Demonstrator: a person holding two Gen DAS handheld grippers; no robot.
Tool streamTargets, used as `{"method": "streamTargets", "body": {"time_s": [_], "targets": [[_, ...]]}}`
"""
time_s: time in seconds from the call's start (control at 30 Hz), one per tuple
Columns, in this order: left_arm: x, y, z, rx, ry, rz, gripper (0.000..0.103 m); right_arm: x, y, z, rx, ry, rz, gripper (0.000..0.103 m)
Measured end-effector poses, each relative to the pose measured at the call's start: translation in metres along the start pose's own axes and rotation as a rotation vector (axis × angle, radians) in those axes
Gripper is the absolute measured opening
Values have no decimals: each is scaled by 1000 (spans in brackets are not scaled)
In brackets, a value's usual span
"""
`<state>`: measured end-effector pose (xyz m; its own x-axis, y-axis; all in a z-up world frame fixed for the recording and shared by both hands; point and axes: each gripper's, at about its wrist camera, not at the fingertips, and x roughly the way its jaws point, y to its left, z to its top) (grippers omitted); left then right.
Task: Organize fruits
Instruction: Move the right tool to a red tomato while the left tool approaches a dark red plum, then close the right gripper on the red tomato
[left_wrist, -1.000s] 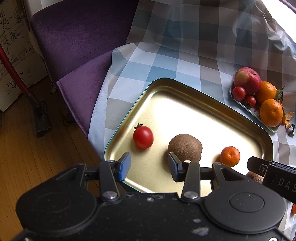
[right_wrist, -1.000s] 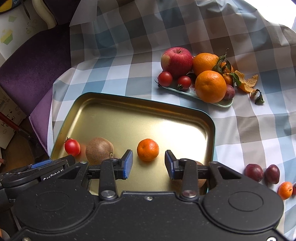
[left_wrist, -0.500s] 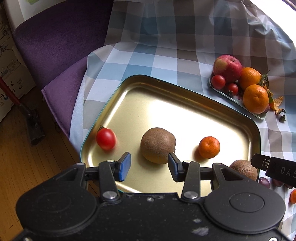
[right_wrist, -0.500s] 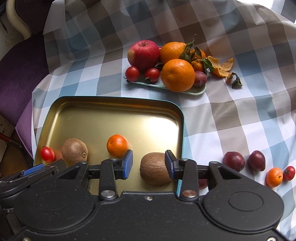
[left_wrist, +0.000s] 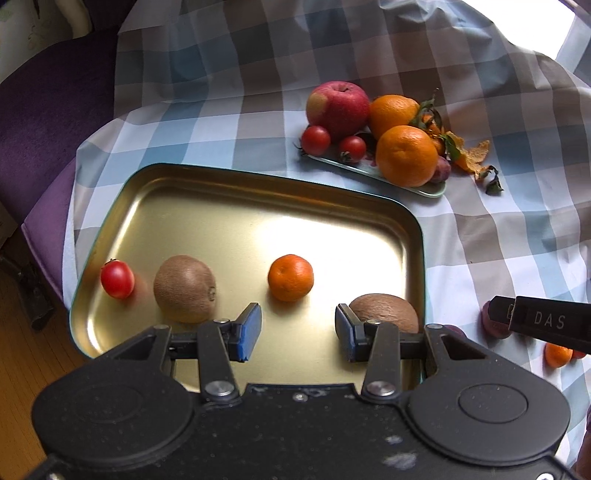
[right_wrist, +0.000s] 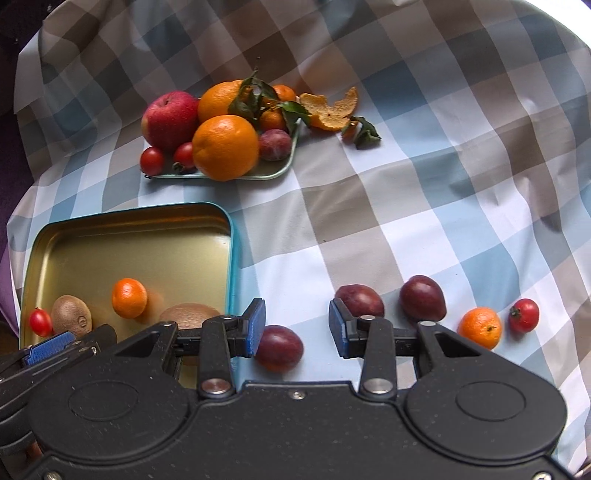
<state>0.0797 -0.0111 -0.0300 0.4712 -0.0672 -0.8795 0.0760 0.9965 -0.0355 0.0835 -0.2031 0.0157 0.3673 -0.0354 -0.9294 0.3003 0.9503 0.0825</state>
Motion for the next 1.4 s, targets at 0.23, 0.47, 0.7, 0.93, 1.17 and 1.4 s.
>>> {"method": "streamTargets", "body": {"time_s": [0.23, 0.47, 0.7, 0.93, 1.17, 1.4], "targets": [[2, -51, -4, 86, 0, -50, 44, 2, -54, -4, 89, -2, -60, 48], [1, -94, -9, 163, 1, -91, 44, 0, -109, -7, 185, -15, -128, 48], [3, -126, -16, 236, 16, -108, 44, 5, -161, -13, 288, -19, -186, 48], [3, -144, -23, 284, 19, -123, 44, 16, -188, -23, 357, -33, -181, 48], [7, -140, -20, 263, 37, -118, 44, 22, -186, -23, 340, -69, -166, 48], [11, -133, -15, 203, 69, -153, 44, 29, -181, -21, 310, -58, -153, 48]]}}
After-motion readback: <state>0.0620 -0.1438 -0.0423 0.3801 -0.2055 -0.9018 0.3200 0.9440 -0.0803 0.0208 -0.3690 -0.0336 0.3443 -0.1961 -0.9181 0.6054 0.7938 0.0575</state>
